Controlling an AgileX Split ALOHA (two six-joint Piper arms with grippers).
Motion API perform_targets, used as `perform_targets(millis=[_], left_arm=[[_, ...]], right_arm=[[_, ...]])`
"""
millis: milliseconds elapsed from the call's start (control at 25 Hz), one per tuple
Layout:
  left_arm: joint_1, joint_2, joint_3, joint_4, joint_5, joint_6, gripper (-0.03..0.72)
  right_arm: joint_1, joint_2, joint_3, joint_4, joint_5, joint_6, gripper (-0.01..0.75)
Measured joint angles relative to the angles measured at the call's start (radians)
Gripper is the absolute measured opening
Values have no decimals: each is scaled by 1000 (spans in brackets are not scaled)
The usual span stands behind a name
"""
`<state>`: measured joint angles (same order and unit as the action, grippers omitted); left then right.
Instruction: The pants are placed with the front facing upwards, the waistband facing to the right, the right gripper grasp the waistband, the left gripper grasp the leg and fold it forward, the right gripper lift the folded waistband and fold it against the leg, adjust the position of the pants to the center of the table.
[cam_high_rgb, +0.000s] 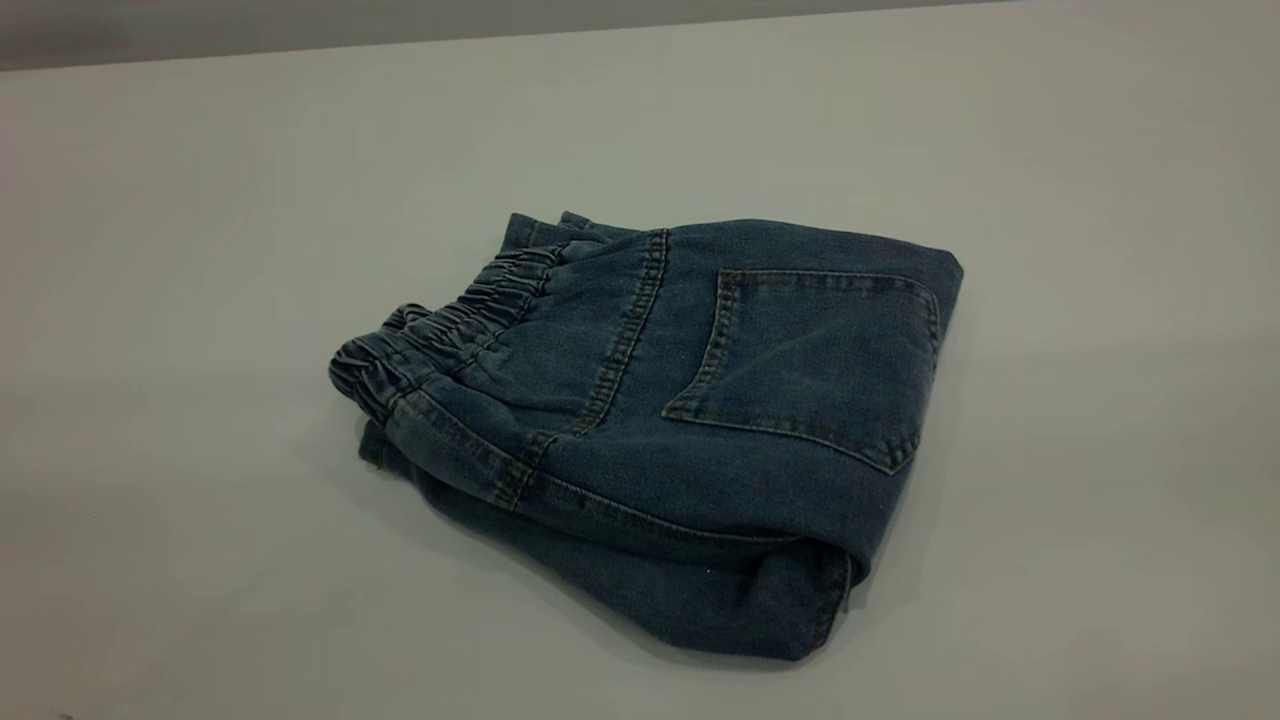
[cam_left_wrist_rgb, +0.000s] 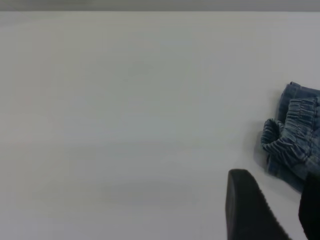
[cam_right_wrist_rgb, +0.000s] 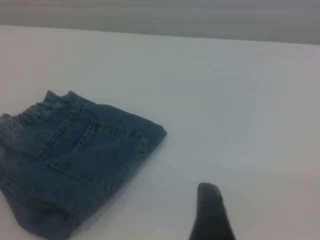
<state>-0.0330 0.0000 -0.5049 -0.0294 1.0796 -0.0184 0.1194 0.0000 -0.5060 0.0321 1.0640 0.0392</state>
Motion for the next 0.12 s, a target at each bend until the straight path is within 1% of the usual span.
perform_targets(millis=[120], left_arm=[[0,0,0,0,0,0,272]], right_arm=[[0,0,0,0,0,0,412]])
